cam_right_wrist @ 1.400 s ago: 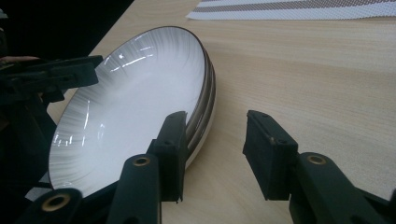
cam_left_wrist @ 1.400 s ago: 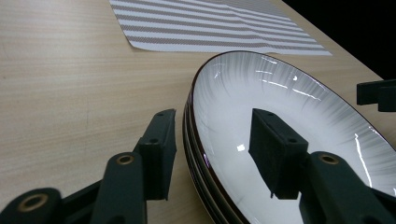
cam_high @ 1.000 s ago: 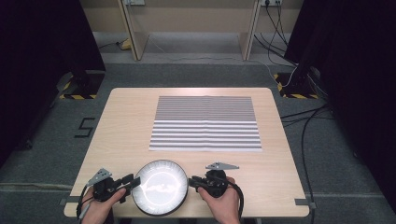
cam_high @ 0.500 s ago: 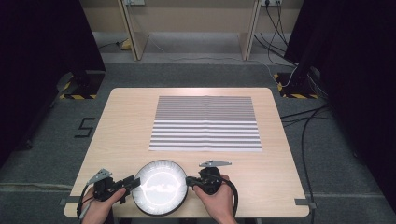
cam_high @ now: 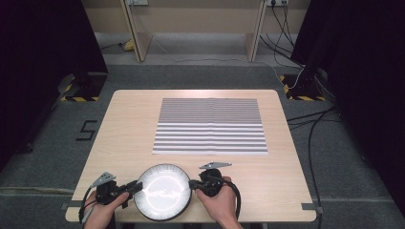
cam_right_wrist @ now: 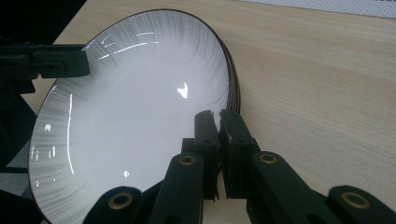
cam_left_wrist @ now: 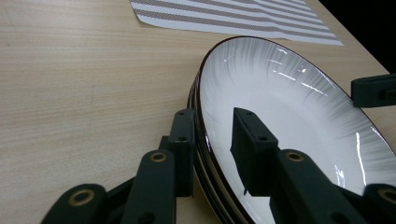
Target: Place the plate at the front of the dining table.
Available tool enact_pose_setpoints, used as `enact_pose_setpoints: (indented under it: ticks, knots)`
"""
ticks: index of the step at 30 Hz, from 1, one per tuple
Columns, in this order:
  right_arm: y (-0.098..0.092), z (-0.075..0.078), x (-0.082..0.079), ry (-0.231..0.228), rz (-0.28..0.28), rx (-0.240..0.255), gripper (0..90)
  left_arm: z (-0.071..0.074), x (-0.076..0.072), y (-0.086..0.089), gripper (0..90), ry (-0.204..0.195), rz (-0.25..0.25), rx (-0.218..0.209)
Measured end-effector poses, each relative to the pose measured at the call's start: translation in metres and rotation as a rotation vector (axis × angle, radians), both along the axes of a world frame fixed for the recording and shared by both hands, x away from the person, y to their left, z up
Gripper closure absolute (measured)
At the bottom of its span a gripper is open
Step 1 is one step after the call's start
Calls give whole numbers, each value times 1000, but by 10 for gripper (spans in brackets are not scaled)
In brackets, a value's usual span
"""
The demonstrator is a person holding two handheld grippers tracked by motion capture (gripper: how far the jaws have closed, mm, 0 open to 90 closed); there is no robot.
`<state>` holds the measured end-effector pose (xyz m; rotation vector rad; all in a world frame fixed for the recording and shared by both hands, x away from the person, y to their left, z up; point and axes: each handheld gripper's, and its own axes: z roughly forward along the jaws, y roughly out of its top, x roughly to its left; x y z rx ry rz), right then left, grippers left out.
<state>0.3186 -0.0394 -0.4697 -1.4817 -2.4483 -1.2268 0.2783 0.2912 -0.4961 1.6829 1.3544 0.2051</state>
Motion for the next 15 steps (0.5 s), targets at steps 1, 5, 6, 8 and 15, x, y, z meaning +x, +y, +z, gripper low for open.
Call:
enact_pose_setpoints:
  ticks: [1, 5, 6, 8, 15]
  knots:
    - [1, 0, 0, 7, -4, 3, 867, 0, 0, 0, 703, -2, 1, 2]
    - [7, -2, 3, 39, 6, 25, 864, 2, 0, -1, 703, 6, 7, 10]
    - [8, -2, 4, 45, 8, 22, 860, 2, 0, 0, 704, 8, 9, 4]
    - [11, -4, 5, 56, 4, 14, 840, 2, -1, 3, 707, 14, 10, -14]
    - [13, -4, 7, 76, 22, 5, 819, 9, -8, 10, 708, 37, 0, -18]
